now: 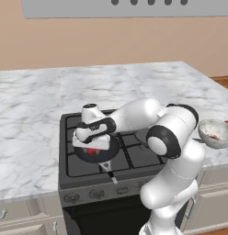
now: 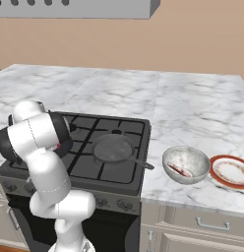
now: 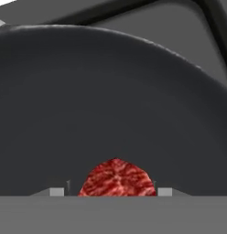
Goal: Place one of the steaks on the plate and the other in the bowl. Then place the bowl in the fridge.
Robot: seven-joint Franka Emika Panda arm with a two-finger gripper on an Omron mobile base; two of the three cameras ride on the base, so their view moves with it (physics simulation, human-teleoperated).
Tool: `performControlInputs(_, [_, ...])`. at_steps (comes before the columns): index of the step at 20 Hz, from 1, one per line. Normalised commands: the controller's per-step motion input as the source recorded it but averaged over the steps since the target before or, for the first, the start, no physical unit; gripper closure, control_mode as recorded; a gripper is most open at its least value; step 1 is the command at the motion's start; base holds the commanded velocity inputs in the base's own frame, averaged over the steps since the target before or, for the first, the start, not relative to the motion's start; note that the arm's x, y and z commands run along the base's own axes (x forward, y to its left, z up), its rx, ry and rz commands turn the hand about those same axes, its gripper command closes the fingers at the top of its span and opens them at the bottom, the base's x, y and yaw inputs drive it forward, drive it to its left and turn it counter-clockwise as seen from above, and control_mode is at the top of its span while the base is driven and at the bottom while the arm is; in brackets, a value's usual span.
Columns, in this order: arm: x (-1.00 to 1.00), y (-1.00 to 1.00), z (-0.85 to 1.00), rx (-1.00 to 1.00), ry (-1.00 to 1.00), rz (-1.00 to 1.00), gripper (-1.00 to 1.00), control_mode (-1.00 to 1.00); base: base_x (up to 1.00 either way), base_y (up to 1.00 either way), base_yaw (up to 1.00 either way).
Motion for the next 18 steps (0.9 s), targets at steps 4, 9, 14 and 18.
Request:
performControlInputs(4, [-0.16, -0.15, 0.43, 0.0, -0.04, -0.01, 1.0, -1.0, 0.0, 0.0, 0.0])
performControlInputs(9, [-0.49, -0.39, 0.96, -0.01, -0.11, -0.01, 1.0, -1.0, 0.0, 0.0, 0.0])
performControlInputs(14, [-0.78, -1.0, 0.8, 0.0, -0.19, 0.06, 1.0, -1.0, 0.0, 0.0, 0.0])
performControlInputs(18, [-0.49, -1.0, 0.51, 0.01, -0.14, 0.17, 1.0, -1.0, 0.0, 0.0, 0.0])
